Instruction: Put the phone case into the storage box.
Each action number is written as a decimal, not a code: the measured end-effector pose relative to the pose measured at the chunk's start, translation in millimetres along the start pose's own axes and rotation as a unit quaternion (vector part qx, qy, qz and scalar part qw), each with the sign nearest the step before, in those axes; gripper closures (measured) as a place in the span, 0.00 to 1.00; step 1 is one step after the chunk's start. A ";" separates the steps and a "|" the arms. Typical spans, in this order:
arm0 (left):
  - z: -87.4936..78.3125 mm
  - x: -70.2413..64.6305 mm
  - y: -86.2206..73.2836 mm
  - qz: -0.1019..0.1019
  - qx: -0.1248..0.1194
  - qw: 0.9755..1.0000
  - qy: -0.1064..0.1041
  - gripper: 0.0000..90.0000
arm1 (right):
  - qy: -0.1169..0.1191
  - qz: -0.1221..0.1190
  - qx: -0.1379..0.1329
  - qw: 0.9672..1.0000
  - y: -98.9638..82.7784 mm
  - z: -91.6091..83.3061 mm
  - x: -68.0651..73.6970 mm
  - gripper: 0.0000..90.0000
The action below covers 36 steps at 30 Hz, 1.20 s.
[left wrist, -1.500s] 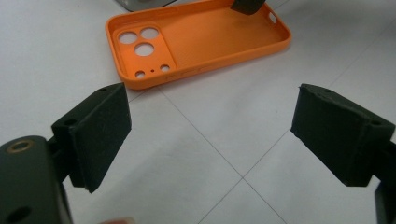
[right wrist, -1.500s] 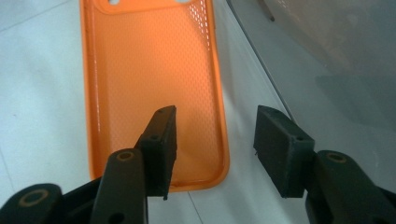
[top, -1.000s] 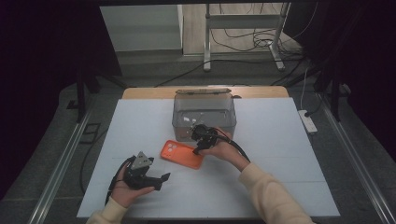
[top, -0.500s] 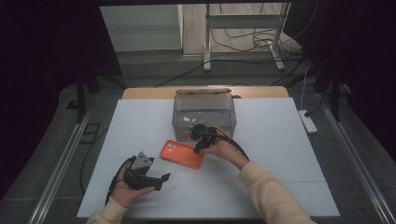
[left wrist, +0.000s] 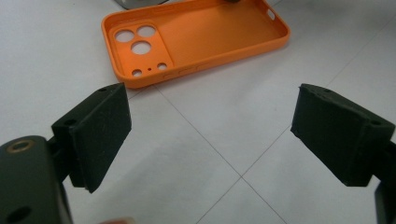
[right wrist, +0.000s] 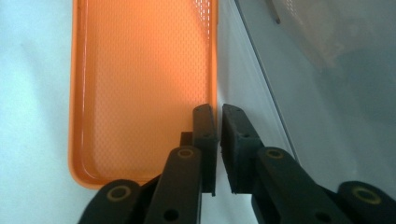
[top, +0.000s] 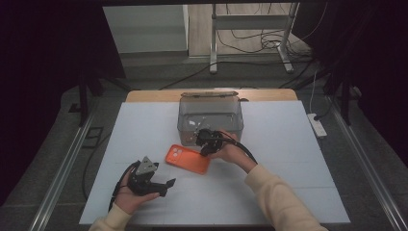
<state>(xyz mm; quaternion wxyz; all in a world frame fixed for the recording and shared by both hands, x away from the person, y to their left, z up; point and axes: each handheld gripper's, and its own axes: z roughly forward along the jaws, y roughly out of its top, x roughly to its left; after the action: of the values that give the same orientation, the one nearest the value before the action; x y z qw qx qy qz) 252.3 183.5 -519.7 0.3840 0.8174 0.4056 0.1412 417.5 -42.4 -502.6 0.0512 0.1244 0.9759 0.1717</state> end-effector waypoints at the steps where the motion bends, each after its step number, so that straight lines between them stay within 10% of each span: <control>1: 0.0 0.1 0.0 0.000 0.000 1.000 0.000 0.13 | 0.000 -0.002 0.000 1.000 0.2 0.1 1.0 0.94; 10: -0.1 0.2 -0.1 0.000 0.000 1.000 0.000 0.13 | -0.006 -0.032 -0.002 0.999 0.7 0.3 3.4 0.97; 36: -1.4 0.6 -0.2 -0.002 -0.003 1.000 0.001 0.13 | -0.022 -0.015 -0.001 1.000 3.4 -5.3 8.9 0.99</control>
<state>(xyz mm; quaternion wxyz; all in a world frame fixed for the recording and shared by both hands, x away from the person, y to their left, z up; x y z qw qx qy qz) 251.8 184.8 -518.9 0.3860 0.8155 0.4071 0.1424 408.9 -38.7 -497.0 0.0754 0.1134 0.9762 0.1688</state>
